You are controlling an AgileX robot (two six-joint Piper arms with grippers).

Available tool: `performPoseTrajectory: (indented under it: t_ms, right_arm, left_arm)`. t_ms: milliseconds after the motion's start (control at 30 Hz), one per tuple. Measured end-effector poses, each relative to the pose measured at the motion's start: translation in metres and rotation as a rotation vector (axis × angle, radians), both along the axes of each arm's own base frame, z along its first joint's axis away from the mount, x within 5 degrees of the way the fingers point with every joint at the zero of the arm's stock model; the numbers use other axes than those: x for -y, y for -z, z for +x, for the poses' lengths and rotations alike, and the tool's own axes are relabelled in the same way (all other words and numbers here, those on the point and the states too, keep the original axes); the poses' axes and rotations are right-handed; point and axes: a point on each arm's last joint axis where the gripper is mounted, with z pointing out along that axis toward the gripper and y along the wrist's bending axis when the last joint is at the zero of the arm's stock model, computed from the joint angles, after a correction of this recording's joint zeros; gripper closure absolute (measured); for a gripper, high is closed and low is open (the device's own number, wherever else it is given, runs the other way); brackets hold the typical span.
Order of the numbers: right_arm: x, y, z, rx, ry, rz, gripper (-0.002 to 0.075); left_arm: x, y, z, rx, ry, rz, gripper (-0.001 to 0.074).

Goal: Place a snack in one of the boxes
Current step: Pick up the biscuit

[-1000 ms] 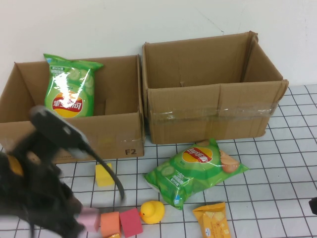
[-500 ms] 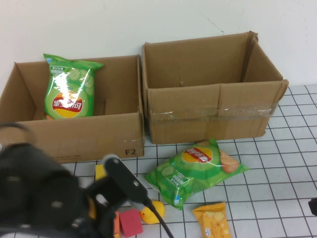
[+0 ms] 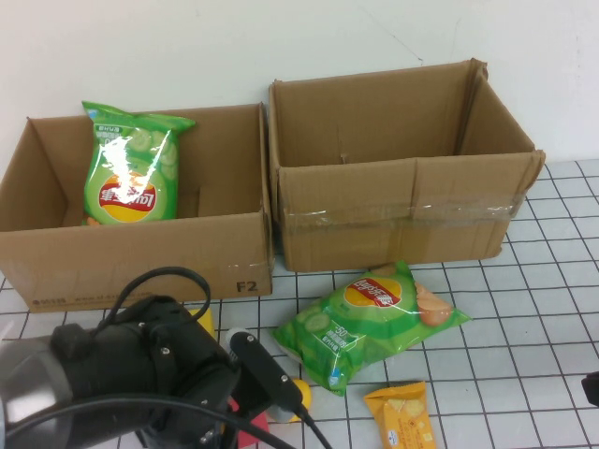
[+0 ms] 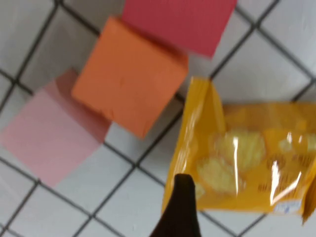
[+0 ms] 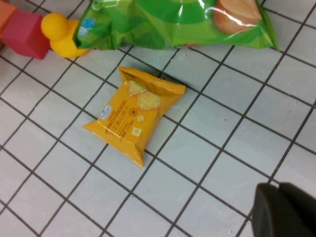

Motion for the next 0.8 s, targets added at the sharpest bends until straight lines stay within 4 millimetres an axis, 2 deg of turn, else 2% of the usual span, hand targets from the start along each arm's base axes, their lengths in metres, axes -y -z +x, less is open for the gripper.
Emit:
performPoseTrajectory:
  t_ms: [800]
  right_arm:
    - [-0.0017,-0.0015,0.0004,0.011,-0.008,0.022,0.0727]
  left_arm:
    - [0.0057,0.0026,0.0005,-0.006,-0.045,-0.056,0.016]
